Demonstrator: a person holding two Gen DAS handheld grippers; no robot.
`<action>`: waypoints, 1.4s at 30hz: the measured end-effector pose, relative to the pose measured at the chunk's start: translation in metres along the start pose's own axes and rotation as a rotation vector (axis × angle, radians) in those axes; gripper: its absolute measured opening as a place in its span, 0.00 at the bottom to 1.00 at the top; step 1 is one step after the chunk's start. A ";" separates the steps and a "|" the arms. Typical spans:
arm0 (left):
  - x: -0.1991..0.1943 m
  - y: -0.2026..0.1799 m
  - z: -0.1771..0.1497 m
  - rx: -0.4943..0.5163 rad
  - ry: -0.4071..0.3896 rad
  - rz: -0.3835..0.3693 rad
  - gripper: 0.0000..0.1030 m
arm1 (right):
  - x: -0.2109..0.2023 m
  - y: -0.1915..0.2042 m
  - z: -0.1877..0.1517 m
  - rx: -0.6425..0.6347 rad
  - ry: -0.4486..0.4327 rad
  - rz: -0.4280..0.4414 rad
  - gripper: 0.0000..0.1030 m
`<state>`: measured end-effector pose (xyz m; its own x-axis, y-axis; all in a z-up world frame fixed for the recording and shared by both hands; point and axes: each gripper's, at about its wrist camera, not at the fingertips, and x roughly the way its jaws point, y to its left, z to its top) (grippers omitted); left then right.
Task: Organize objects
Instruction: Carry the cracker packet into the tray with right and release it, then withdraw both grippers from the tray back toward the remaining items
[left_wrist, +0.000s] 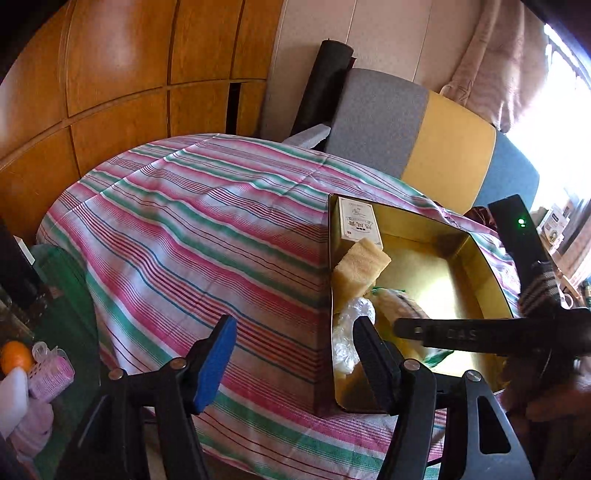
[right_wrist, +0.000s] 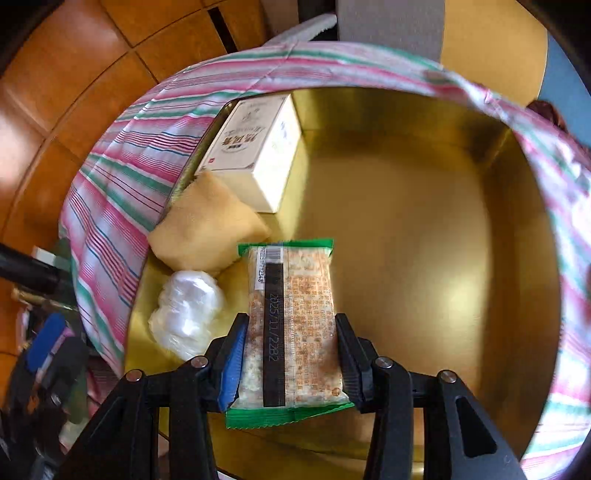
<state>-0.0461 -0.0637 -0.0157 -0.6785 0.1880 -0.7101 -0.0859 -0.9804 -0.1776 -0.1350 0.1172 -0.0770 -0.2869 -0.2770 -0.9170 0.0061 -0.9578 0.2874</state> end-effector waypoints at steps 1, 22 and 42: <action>0.001 0.000 0.000 0.001 0.002 0.002 0.66 | 0.003 0.001 -0.001 0.004 0.014 0.034 0.47; -0.010 -0.028 -0.004 0.103 -0.036 0.024 0.68 | -0.095 -0.018 -0.062 -0.125 -0.309 -0.091 0.66; -0.018 -0.086 -0.009 0.249 -0.044 -0.013 0.74 | -0.159 -0.129 -0.092 -0.020 -0.431 -0.271 0.74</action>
<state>-0.0199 0.0177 0.0059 -0.7071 0.2033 -0.6772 -0.2682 -0.9633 -0.0091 -0.0016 0.2777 0.0063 -0.6500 0.0348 -0.7591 -0.1061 -0.9933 0.0453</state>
